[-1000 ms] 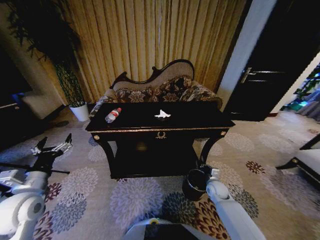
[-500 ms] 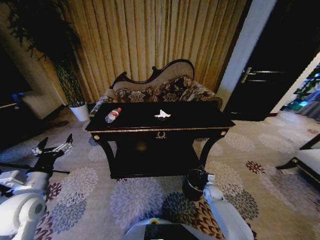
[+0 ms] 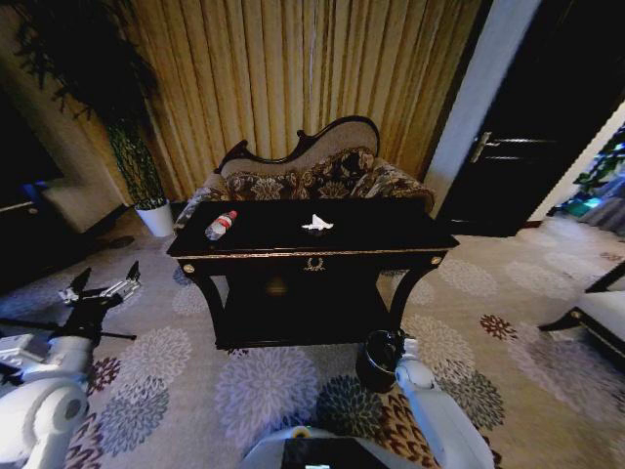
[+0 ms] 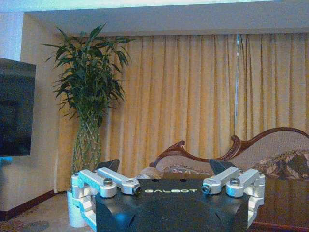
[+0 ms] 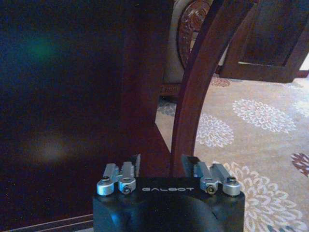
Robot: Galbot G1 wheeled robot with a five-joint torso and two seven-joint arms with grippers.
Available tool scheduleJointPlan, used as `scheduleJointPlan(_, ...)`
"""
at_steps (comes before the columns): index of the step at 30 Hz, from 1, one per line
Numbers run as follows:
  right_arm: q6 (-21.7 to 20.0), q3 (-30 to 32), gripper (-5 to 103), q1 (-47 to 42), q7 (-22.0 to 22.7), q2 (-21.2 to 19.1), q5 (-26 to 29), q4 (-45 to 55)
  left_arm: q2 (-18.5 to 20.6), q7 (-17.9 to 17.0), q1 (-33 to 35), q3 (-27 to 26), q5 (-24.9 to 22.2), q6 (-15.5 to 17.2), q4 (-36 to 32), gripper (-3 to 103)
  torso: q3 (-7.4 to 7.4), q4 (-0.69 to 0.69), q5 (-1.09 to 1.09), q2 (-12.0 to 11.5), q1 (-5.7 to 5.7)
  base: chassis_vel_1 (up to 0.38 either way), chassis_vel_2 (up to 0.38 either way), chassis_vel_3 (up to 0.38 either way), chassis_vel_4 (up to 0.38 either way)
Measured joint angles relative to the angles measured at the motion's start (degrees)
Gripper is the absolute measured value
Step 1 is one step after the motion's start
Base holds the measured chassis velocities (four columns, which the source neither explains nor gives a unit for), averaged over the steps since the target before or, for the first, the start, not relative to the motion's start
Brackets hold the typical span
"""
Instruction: Move to the front of the table and place the trash on the table into the trash bin.
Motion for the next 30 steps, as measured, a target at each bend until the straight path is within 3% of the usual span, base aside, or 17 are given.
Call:
scheduleJointPlan(1, 0.0, 0.0, 48, 0.0, 0.0, 0.0, 0.0, 0.0, 0.0, 0.0, 0.0, 0.0, 0.0, 0.0, 0.0, 100, 0.00, 0.00, 0.00, 0.0, 0.00, 0.000, 0.000, 0.000, 0.000)
scheduleJointPlan(8, 0.0, 0.2, 80, -0.8, 0.0, -0.3, 0.1, 0.6, 0.0, 0.0, 0.2, 0.0, 0.0, -0.2, 0.0, 100, 0.00, 0.00, 0.00, 0.0, 0.00, 0.000, 0.000, 0.000, 0.000)
scheduleJointPlan(11, -0.1, 0.2, 86, -1.1, 0.0, -0.3, 0.1, 0.8, 0.0, 0.1, 0.3, 0.1, 0.0, -0.4, 0.0, 100, 0.00, 0.00, 0.00, 0.0, 0.00, 0.000, 0.000, 0.000, 0.000)
scheduleJointPlan(14, -0.1, 0.2, 99, -1.1, 0.0, -0.3, 0.1, 1.0, 0.0, 0.2, 0.4, -0.1, 0.0, -0.6, 0.0, 100, 0.00, 0.00, 0.00, 0.0, 0.00, 0.000, 0.000, 0.000, 0.000)
scheduleJointPlan(30, -0.1, 0.2, 100, -0.9, -0.1, -0.3, 0.0, 0.8, 0.0, 0.4, 0.4, -0.1, -0.1, -0.6, 0.0, 100, 0.00, 0.00, 0.00, 0.0, 0.00, 0.000, 0.000, 0.000, 0.000)
